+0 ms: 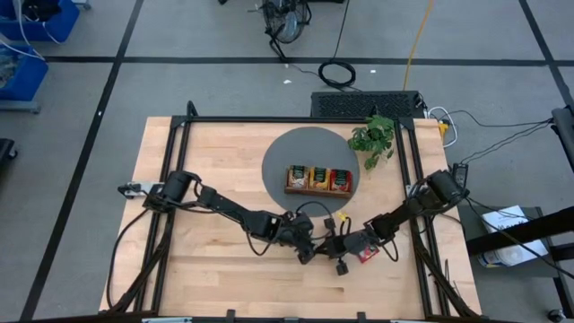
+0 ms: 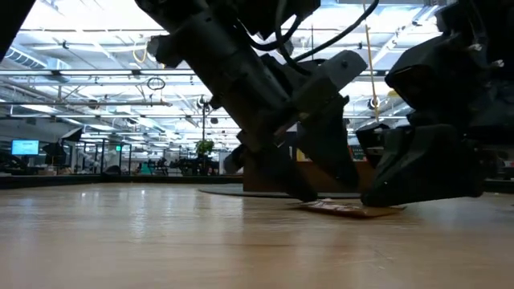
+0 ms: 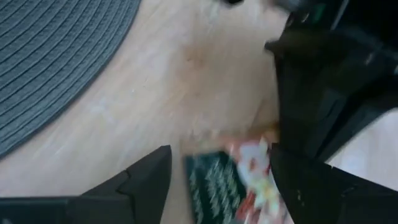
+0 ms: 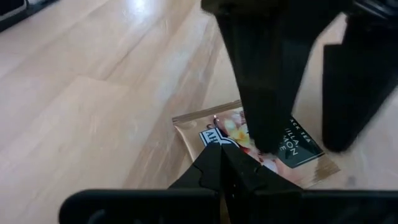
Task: Pick & Place Tea
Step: Put the brown tea bag into the left section of the wooden organizer
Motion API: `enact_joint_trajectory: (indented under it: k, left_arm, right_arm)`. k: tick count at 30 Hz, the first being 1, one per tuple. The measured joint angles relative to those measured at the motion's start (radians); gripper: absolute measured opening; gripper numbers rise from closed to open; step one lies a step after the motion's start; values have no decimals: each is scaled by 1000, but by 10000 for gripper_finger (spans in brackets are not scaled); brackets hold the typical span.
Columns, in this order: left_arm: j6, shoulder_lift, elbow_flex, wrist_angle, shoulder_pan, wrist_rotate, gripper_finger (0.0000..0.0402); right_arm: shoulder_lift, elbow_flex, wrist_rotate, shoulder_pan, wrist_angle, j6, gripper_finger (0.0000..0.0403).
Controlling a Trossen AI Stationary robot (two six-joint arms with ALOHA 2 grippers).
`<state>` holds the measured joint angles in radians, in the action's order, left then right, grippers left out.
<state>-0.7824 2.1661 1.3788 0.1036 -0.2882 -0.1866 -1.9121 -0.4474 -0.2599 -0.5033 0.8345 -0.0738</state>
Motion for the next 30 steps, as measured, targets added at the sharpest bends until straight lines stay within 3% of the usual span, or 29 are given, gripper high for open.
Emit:
enact_joint_trajectory:
  k: [4,15,24,30]
  left_arm:
    - [11,2,-1,-23,-2,21,270]
    - [39,-11,-1,67,-12,82,204]
    - [-49,-75,-2,274,-34,81,223]
    - [-69,-69,-3,189,-63,63,245]
  right_arm:
    - [-31,0,40,19,56,-1,0]
    - [-33,0,55,26,56,-4,0]
    - [-32,-1,64,31,40,-20,0]
    - [-33,0,78,32,48,-20,0]
